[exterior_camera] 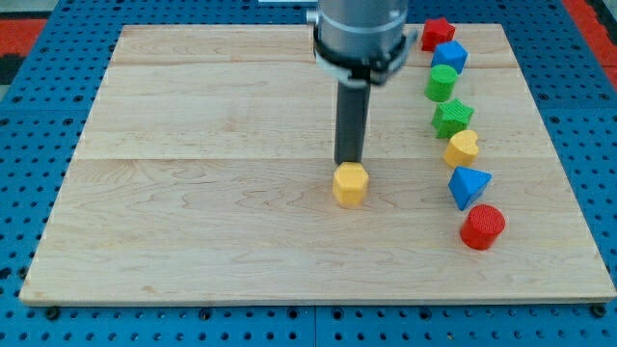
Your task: Push the yellow hexagon into the red circle
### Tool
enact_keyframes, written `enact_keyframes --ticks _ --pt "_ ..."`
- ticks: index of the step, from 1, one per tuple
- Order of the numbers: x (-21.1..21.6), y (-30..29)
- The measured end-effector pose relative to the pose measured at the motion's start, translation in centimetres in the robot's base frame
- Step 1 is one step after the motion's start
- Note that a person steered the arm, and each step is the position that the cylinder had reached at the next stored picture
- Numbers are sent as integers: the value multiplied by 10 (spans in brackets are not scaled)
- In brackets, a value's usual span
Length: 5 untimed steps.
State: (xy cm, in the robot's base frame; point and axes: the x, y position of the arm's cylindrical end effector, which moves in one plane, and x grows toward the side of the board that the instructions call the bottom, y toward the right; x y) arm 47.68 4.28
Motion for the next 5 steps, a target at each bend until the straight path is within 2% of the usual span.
enact_keyframes --ticks 1,2,3,4,5 --pt "54 40" --pt "31 25" --pt "37 1" --pt "84 25" --pt "68 8"
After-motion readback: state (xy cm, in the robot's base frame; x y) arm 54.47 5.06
